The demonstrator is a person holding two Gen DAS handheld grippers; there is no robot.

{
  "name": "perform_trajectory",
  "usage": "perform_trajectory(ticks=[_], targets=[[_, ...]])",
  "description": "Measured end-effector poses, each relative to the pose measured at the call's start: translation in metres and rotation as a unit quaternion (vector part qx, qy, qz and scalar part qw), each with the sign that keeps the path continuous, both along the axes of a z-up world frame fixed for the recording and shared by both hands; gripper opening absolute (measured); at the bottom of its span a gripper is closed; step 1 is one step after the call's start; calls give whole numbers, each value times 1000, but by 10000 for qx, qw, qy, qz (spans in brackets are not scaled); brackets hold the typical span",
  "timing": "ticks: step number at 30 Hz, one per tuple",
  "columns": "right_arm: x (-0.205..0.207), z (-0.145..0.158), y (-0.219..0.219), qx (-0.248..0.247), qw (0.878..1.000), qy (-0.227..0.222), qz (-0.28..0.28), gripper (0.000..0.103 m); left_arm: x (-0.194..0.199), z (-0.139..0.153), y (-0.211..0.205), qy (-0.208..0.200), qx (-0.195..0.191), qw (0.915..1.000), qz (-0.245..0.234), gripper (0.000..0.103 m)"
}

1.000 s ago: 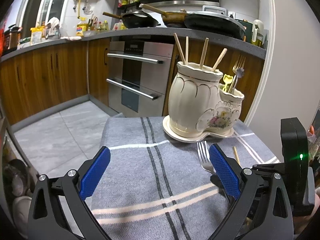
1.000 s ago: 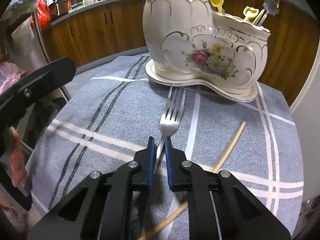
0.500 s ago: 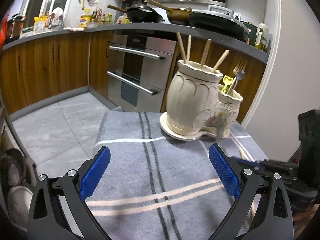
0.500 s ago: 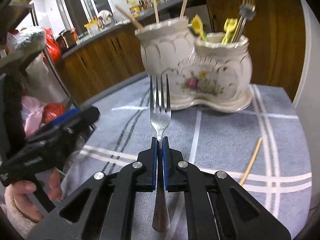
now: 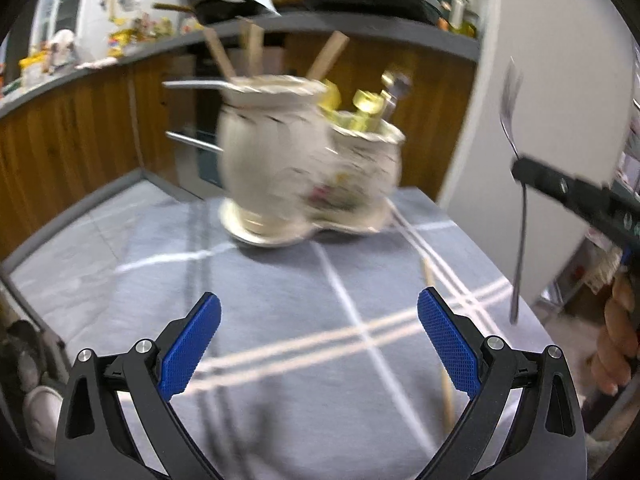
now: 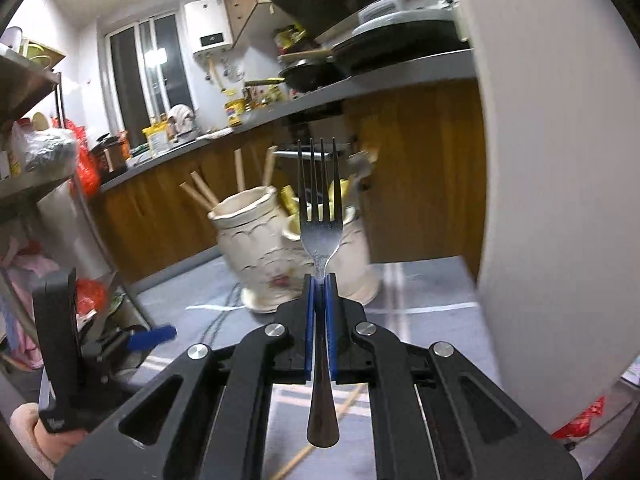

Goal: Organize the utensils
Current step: 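Grasp the last chopstick with the left tool while the right tool lifts the fork, then drop the chopstick into the tall section while the right tool drops the fork into the short one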

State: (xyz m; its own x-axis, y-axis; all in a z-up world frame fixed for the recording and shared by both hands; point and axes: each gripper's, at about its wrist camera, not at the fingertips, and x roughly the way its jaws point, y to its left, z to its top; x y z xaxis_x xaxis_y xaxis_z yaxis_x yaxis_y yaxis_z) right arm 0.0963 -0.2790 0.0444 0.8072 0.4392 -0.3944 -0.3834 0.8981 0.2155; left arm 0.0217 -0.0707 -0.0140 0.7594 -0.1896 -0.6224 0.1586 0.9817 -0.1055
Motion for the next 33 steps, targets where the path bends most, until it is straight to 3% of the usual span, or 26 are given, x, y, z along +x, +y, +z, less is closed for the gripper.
perform_trajectory(ticks=[8, 10, 15, 18, 24, 26, 33], targets=[[1, 1, -25, 10, 9994, -142, -312, 5, 14, -26, -66, 667, 587, 9926, -827, 94], [4, 0, -32, 71, 9993, -123, -359, 5, 19, -30, -78, 788, 694, 9898, -963, 86], [5, -1, -38, 89, 9991, -116, -397, 5, 29, -45, -99, 1188, 975, 9800, -1264, 51], [4, -1, -40, 111, 9991, -107, -395, 5, 35, -45, -111, 1226, 1221, 9746, -1419, 42], [4, -1, -37, 119, 9994, -94, -321, 5, 54, -43, -119, 1519, 1259, 9668, -1626, 21], [4, -2, -36, 126, 9994, -98, -319, 5, 58, -44, -117, 1515, 1261, 9673, -1598, 9], [5, -2, -35, 162, 9992, -107, -341, 5, 54, -37, -99, 1196, 1127, 9726, -1643, 5]])
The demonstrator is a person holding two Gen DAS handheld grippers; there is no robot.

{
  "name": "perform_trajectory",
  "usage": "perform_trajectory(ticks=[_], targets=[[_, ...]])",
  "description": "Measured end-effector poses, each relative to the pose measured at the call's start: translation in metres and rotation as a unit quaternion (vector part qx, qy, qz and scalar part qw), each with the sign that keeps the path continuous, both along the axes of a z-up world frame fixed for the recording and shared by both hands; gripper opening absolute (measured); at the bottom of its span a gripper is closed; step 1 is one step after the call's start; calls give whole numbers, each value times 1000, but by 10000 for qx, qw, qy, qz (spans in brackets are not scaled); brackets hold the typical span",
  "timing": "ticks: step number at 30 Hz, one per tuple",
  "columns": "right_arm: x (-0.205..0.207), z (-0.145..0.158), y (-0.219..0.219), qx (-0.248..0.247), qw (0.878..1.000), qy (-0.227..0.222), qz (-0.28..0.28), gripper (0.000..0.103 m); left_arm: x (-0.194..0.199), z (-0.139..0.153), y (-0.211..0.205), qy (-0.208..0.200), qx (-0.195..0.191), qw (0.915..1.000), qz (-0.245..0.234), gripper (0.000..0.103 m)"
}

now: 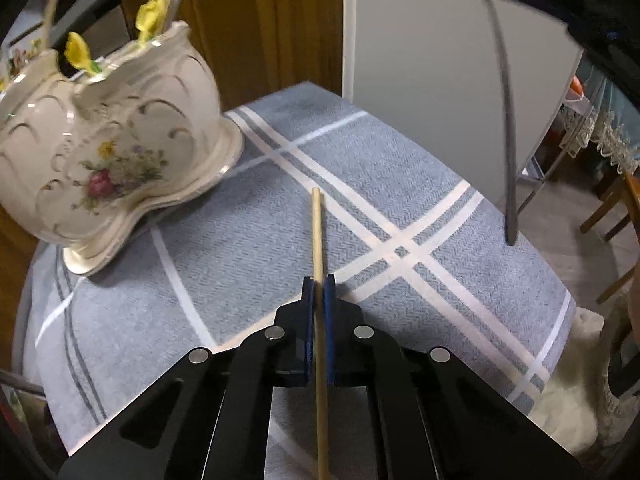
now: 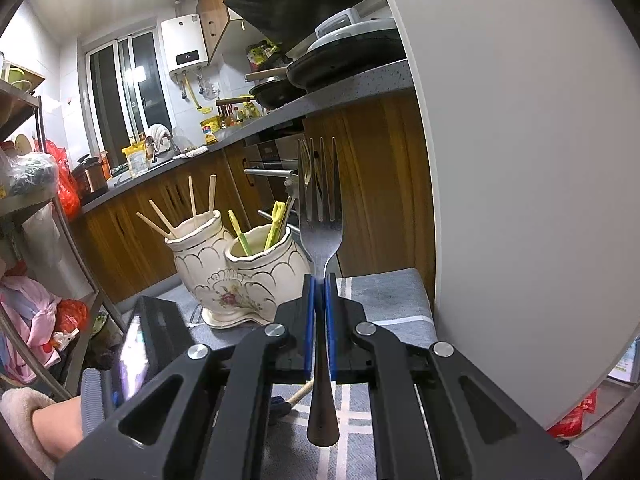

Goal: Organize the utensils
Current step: 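Drop the chopstick into the tall section while the right tool drops the fork into the short one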

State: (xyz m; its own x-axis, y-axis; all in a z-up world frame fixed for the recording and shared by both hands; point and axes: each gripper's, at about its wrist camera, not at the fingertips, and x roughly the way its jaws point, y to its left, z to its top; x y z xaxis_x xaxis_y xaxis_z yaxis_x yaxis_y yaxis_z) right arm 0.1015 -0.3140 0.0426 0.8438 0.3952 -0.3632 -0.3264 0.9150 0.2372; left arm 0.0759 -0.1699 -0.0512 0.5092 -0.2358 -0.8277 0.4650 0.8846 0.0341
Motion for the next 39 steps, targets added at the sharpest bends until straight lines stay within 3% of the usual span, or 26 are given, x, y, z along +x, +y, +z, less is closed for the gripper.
perform_trajectory(ticks=[4, 8, 10, 14, 19, 22, 31, 36, 39], targets=[[0, 3, 1, 65, 9999, -119, -45, 5, -20, 26, 24, -549, -394, 9977, 51, 5], [-1, 8, 10, 68, 9993, -340, -116, 5, -40, 58, 58, -1182, -886, 9889, 157, 5], [0, 10, 17, 50, 9989, -446, -135, 5, -49, 76, 76, -1573, -1213, 9800, 133, 5], [6, 21, 35, -11, 9969, -757, -223, 5, -51, 103, 102, -2205, -1511, 9634, 185, 5], [26, 39, 59, 54, 9929, -1165, -243, 5, -32, 133, 117, -2804, -1857, 9409, 399, 5], [37, 46, 70, 98, 9890, -1453, -262, 5, -15, 151, 126, -3186, -2102, 9223, 595, 5], [81, 52, 86, 487, 9852, -1646, -8, 5, 45, 177, 123, -3885, -2077, 8919, 1020, 5], [95, 48, 100, 535, 9834, -1718, 233, 5, 66, 175, 127, -4129, -1964, 8800, 1283, 5], [97, 40, 109, 310, 9843, -1725, 224, 5, 76, 169, 124, -4189, -1746, 8811, 1330, 5]])
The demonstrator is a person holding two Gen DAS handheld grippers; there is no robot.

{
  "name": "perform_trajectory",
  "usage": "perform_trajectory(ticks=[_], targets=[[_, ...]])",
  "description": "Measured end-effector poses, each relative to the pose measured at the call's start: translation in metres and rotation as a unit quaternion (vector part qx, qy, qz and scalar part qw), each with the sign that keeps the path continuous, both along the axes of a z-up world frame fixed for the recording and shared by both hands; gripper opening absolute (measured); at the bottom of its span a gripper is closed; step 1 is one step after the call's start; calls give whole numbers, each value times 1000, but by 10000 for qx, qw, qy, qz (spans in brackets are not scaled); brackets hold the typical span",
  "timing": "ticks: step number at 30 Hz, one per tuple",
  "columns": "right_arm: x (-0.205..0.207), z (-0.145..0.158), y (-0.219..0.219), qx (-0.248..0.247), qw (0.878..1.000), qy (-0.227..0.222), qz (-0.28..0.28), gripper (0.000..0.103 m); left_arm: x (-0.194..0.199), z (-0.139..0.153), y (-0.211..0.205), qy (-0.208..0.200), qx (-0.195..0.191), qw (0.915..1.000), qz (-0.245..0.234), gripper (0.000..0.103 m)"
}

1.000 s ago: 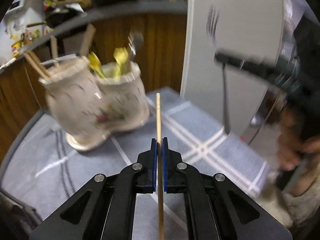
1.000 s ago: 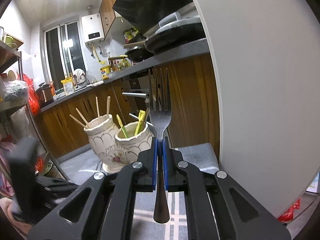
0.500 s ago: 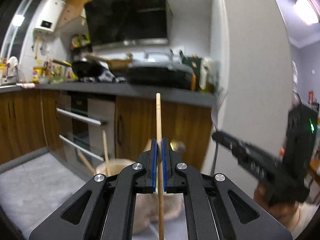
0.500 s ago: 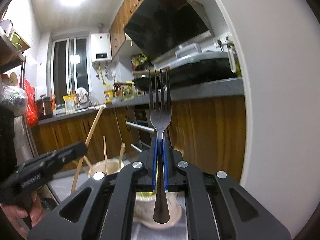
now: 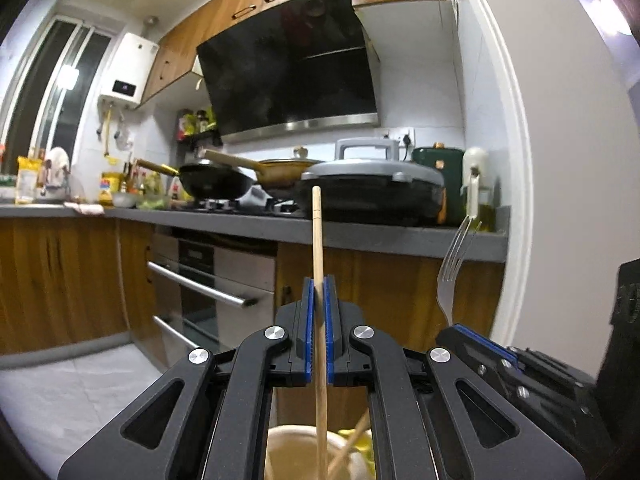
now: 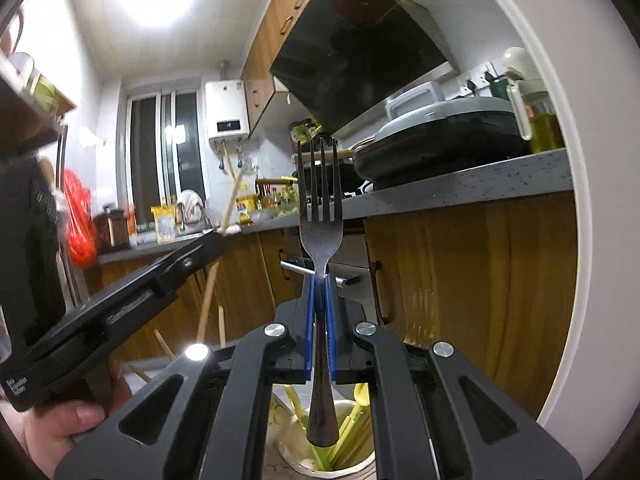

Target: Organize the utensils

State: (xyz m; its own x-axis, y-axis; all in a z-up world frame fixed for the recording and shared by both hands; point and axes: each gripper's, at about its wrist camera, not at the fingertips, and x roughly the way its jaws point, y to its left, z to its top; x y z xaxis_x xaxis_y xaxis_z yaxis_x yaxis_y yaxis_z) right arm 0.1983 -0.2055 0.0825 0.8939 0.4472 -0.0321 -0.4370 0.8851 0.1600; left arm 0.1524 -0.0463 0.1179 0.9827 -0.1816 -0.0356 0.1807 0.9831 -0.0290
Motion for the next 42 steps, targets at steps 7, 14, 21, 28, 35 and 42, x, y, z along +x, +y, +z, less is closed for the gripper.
perform_trajectory(ticks=[7, 14, 21, 28, 35, 42], targets=[[12, -14, 1, -223, 9989, 418, -13, 5, -2, -14, -4, -56, 247, 9996, -87, 5], [8, -24, -1, -269, 9971, 698, 166, 5, -21, -22, 7, 95, 98, 9995, -285, 5], [5, -30, -1, -350, 9962, 763, 211, 5, -48, -38, 6, 8, 329, 9990, -305, 5], [13, -38, 3, -535, 9944, 886, 203, 5, -52, -44, 12, 26, 203, 9992, -346, 6], [16, -45, 7, -727, 9912, 1086, 211, 5, -55, -46, 16, -19, 182, 9991, -395, 22], [6, -45, 4, -758, 9912, 1065, 196, 22, -64, -46, 16, -118, 153, 9991, -390, 32]])
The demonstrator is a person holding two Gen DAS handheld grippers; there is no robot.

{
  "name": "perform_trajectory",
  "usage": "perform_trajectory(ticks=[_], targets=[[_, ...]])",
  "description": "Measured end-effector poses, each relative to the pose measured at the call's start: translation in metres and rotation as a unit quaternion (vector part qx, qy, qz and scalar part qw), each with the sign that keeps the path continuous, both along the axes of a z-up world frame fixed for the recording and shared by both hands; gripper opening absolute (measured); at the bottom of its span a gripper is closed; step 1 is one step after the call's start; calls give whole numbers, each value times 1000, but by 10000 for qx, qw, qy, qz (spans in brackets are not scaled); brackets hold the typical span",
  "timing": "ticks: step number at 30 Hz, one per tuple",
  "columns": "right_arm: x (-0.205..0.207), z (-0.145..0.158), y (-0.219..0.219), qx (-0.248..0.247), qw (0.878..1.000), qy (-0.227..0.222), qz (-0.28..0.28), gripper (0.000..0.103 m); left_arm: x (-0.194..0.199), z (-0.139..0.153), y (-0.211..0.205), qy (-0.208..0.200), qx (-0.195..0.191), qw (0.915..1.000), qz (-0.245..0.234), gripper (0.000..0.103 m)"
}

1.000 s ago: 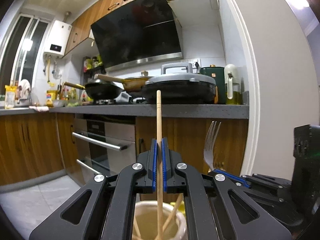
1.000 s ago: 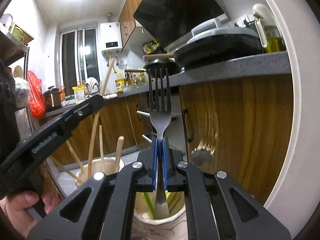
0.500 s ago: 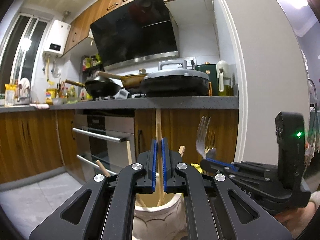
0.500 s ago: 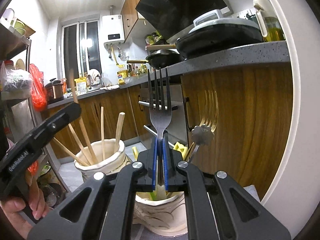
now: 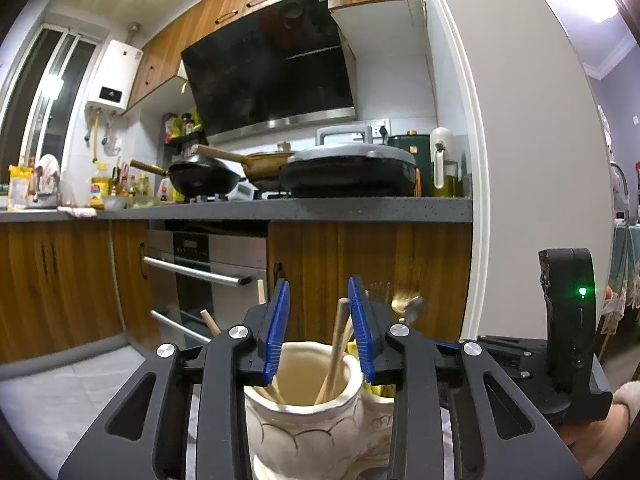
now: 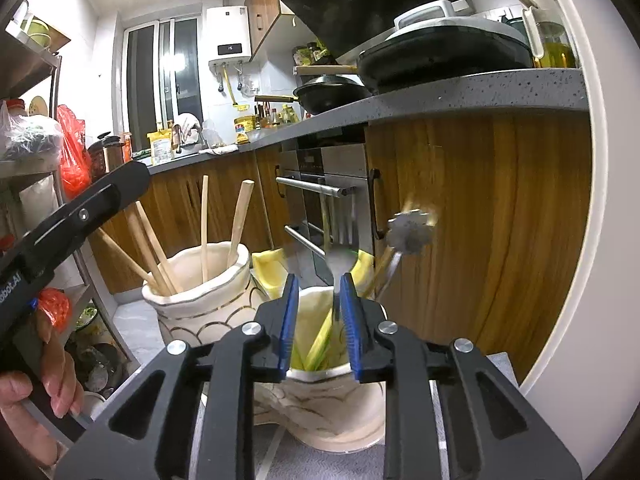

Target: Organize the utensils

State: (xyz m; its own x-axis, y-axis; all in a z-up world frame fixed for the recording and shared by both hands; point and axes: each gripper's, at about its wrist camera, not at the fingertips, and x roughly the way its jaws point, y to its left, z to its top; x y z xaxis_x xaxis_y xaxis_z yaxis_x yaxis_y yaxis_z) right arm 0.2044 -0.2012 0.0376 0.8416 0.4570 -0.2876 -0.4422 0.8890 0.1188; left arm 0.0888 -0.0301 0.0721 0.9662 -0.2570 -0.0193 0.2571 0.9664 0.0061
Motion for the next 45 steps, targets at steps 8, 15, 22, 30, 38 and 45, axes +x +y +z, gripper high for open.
perform_trajectory(ticks=[8, 15, 22, 30, 38, 45], targets=[[-40, -3, -19, -30, 10000, 26, -21, 36, -36, 3, -4, -149, 80, 9999, -1, 50], [-72, -15, -22, -331, 9994, -48, 14, 70, -61, -19, 4, 369, 33, 9993, 101, 65], [-91, -17, -27, -387, 9990, -201, -125, 93, -78, -41, 16, 740, 50, 9964, 416, 82], [-99, -19, -26, -499, 9965, -500, -455, 98, -85, -57, 25, 937, 154, 9915, 891, 96], [-104, -26, -21, -650, 9946, -705, -403, 98, -79, -67, 24, 1121, 340, 9884, 969, 97], [-101, -30, -23, -619, 9954, -627, -380, 98, -76, -68, 25, 1223, 309, 9877, 927, 97]])
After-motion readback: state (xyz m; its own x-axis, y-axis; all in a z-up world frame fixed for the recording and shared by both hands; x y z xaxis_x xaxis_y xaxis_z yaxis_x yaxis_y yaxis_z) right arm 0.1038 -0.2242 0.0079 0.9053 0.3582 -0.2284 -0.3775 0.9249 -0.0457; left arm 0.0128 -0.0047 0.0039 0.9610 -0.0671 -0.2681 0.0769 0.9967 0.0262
